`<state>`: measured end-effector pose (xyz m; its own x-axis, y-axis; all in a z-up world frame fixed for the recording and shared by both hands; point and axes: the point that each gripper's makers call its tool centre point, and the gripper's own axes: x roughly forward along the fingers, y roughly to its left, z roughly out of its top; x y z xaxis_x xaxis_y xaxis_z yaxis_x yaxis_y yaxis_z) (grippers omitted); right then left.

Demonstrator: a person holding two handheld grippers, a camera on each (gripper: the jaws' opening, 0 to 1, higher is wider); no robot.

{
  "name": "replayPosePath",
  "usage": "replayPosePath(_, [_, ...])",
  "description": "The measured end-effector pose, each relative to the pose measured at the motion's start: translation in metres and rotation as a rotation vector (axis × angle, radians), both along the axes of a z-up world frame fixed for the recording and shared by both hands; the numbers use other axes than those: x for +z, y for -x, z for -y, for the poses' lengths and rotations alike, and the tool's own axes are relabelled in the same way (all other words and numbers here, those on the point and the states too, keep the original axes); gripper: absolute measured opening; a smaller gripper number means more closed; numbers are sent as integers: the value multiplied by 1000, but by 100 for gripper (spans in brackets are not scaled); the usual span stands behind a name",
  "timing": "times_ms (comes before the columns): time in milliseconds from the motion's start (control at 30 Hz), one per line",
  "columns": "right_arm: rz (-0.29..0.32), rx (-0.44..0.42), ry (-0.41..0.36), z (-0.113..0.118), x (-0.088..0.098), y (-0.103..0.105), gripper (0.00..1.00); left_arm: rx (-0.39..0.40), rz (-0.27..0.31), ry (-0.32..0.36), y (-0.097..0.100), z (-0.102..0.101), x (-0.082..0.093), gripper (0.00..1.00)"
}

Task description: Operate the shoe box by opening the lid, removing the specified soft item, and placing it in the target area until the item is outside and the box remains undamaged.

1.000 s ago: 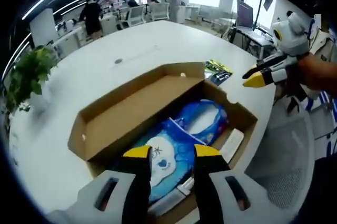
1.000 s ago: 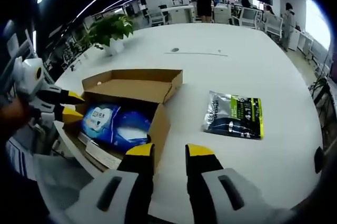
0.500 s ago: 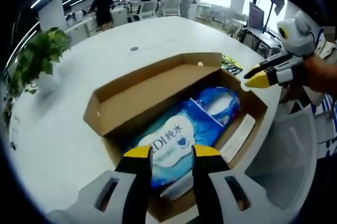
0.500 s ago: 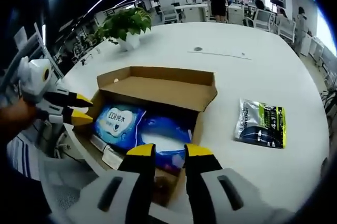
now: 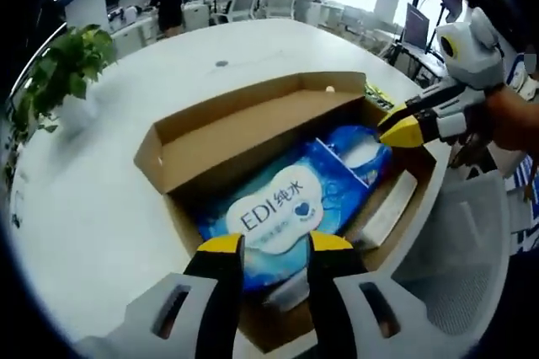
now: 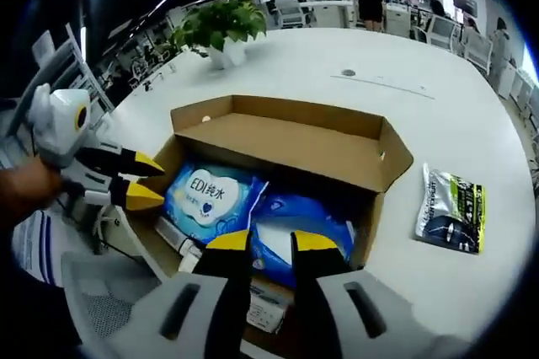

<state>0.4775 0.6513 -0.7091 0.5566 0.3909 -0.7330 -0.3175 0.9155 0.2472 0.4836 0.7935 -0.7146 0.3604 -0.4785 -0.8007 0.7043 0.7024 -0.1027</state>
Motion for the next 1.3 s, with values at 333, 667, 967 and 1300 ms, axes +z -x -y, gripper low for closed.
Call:
replayPosePath(333, [-41,66,-11,-34,-26,-13,14,-9,-22,0,2,3,-9,27])
replayPosePath(667, [-76,84,-12,-42,-43,-20,8,-10,-33,-3,2,2,-12,27])
replayPosePath(967, [-98,80,-43,-46,-51,-21,3,-15,-43,-10,4,2,-15,26])
replayPosePath(1300, [-91,64,-42,-35,-37,-14,0,-17,-41,-18,1,1,-16,26])
